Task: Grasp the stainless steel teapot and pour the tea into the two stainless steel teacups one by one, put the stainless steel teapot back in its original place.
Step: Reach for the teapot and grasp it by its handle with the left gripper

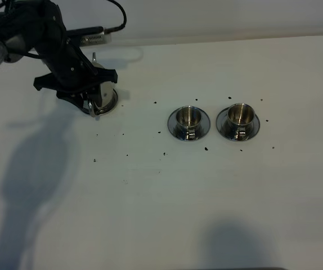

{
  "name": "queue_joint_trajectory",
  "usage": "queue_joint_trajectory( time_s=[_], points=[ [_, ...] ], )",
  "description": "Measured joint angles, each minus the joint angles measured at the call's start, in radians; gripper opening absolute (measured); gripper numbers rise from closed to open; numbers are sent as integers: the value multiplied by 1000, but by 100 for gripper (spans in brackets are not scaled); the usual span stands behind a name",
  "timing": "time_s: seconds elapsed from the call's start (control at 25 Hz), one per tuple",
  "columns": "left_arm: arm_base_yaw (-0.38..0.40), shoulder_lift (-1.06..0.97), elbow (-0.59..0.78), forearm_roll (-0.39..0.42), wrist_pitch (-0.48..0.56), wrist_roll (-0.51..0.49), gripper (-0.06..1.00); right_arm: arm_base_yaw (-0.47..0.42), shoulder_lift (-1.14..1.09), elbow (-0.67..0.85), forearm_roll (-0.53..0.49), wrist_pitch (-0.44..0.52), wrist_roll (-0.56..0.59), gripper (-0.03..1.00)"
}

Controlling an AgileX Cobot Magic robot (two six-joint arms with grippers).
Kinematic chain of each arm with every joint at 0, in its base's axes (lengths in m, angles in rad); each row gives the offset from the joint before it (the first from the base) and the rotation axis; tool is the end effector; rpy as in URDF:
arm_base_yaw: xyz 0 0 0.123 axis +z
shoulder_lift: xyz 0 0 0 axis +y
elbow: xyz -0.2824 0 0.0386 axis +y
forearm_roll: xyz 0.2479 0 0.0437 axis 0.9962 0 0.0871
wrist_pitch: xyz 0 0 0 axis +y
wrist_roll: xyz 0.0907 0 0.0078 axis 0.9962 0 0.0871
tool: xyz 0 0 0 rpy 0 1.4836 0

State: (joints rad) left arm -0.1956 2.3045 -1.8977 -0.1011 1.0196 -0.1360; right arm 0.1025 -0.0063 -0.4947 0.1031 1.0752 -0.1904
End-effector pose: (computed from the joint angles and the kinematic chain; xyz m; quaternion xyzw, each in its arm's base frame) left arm 0.4729 -0.1017 0.1607 0.0083 0.9922 -0.0642 0.1062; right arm -0.0069 0.0076 0.2749 -0.1272 0.8461 0.0288 0.5168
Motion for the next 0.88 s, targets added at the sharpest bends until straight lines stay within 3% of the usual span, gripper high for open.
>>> queue_joint_trajectory(
  time_s=[0.88],
  points=[
    [-6,38,-90,2,64,0,44,0,0,0,0,0,0,48]
  ],
)
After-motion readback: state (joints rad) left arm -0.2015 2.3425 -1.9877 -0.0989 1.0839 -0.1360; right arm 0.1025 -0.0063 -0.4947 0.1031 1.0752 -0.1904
